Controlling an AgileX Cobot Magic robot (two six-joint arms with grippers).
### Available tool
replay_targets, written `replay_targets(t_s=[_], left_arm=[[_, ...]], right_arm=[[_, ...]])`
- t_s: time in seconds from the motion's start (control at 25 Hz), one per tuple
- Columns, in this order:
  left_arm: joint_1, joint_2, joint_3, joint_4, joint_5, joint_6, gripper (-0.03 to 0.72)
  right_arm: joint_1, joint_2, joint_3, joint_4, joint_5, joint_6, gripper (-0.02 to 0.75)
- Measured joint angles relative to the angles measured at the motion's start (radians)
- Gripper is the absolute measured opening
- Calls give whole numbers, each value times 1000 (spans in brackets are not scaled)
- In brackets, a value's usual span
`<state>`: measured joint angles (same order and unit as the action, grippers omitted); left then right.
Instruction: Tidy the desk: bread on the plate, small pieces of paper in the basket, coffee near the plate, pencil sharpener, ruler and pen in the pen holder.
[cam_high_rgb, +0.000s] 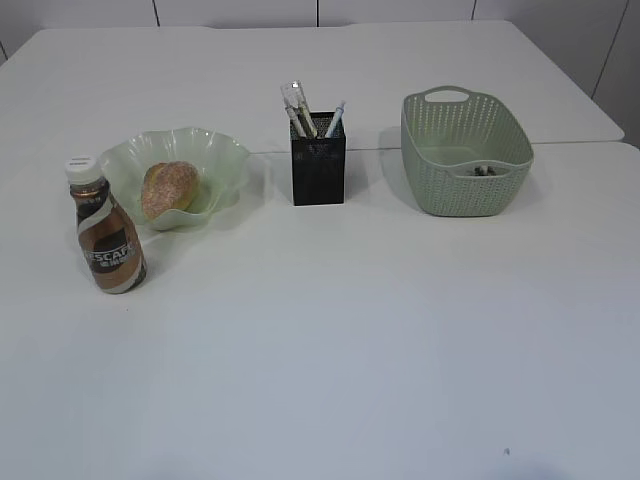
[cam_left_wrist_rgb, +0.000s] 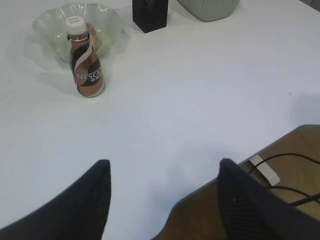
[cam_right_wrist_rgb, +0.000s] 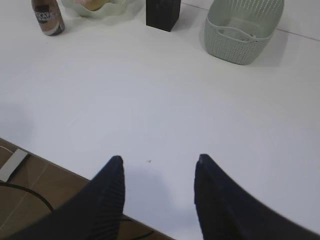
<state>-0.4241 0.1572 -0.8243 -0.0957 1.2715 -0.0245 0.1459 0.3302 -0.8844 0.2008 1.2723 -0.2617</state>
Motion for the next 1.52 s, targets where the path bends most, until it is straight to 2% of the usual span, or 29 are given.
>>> replay_targets(t_s=[0.24,0.48,0.68,1.12,1.52], left_arm=[[0,-91,134,0,0,72,474],[0,-152,239,3,3,88,474],[0,-152,267,41,-25,92,474],[0,-152,276,41,-45,99,469],[0,-152,278,41,-60,100,468]], right_arm=[[0,-29,94,-27,0,-2,373],[0,-68,186,-21,0,-4,374],[0,-108,216,-11,0,-29,374],[0,-255,340,47,2,-82,374],[0,-325,363,-9,-28,-77,374]])
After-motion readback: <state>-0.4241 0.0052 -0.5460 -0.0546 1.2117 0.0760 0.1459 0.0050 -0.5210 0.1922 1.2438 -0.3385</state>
